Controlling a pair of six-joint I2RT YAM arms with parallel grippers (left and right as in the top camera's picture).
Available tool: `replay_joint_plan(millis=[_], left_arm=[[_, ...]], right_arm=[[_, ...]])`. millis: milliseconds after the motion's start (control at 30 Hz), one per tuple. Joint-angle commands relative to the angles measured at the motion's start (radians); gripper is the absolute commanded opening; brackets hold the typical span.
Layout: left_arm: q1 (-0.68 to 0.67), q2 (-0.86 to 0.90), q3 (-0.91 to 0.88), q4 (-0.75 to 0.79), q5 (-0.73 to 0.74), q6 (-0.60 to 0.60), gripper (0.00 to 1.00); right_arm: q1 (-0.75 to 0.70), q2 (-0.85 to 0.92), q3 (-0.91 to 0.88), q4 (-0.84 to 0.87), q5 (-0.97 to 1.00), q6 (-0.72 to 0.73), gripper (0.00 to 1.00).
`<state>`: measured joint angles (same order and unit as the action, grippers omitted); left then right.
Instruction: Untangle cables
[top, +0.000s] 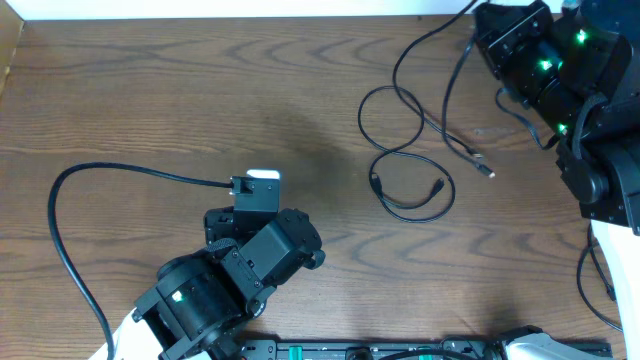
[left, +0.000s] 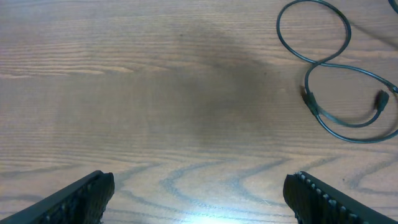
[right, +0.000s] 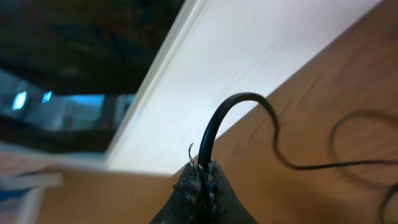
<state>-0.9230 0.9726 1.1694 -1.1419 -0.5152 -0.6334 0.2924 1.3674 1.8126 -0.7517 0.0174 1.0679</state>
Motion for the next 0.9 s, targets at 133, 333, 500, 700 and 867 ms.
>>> replay_joint_plan(millis=[133,333,500,700,867], left_arm=[[0.003,-0.006,0.026,-0.002,-0.017,-0.019,0.91],[0.003,-0.006,0.026,-0.002,-0.017,-0.019,0.91],[0.003,-0.006,0.026,-0.002,-0.017,-0.019,0.91],[0.003,-0.006,0.026,-0.002,-0.017,-0.019,0.91],[0.003,-0.006,0.026,-0.002,-0.017,-0.019,0.91]], right_arm=[[0.008,-0.003,0.01,-0.013,0.47,-0.292,0.01],[-0.031,0.002,0.01,-0.075,0.779,-0.351,0.01],[-0.113,0.021,0.01,-0.129,0.812,-0.363,0.01],[-0.22,0.066,0.01,-0.158,0.796,-0.363,0.01],[-0.3,0.118,0.009,-0.169,0.689,-0.363,0.01]])
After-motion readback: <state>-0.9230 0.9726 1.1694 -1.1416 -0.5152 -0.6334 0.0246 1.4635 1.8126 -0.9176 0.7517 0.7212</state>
